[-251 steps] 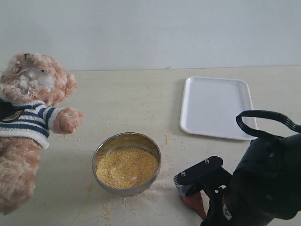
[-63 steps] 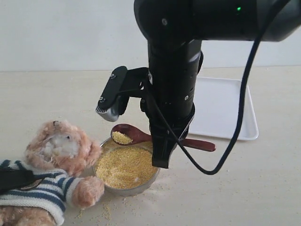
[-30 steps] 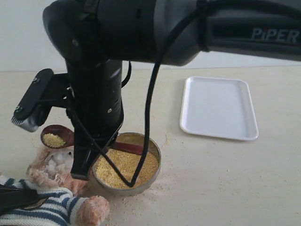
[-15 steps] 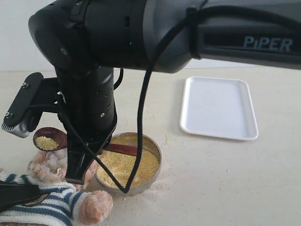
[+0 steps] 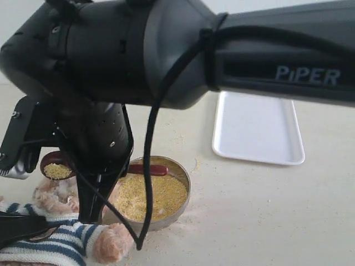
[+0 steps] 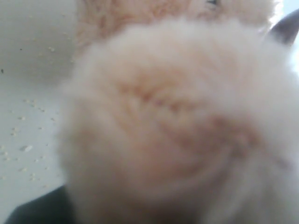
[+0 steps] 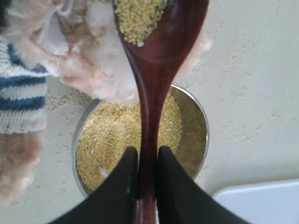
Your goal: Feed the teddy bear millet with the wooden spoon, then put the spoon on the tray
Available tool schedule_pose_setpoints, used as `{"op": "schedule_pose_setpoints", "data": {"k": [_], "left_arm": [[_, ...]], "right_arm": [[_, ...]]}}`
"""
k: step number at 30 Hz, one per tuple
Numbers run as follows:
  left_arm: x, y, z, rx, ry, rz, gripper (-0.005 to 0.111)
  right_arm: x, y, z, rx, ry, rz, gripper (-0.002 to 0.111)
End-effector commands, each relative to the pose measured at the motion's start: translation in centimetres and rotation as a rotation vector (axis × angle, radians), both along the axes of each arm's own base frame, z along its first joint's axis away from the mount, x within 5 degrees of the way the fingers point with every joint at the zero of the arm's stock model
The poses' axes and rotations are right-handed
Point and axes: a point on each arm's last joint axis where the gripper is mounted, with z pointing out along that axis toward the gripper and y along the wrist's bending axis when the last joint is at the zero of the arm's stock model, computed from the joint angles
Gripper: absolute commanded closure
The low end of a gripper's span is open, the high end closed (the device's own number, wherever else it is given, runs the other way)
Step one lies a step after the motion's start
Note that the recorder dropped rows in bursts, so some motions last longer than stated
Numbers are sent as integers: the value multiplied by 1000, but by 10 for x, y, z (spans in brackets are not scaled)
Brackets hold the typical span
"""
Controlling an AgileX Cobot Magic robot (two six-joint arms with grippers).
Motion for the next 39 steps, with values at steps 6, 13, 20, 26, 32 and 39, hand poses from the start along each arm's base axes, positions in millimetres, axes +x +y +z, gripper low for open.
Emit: {"op": "schedule_pose_setpoints", "data": {"k": [6,13,20,26,32,39], "left_arm": [[-1,-3,5,-55,-28,-13,102],[-1,-3,5,-55,-28,-13,102],[7,1,9,-77,-19,3,102],[11,3,13,-85,-35,-5,102],[11,3,13,-86,-35,-3,102],[12,4,13,-88,-37,4,102]], "right_arm": [[-5,5,-18,-116,-66,-33,108],[-13,13,-8,-125,-266,-37,108],[-23,18,-9,-124,-284,-30,108],[-21,18,-7,-132,-319,-24,108],[-21,18,-7,-125,-321,-33,108],[-20,18,-6,-125,-339,-35,108]]}}
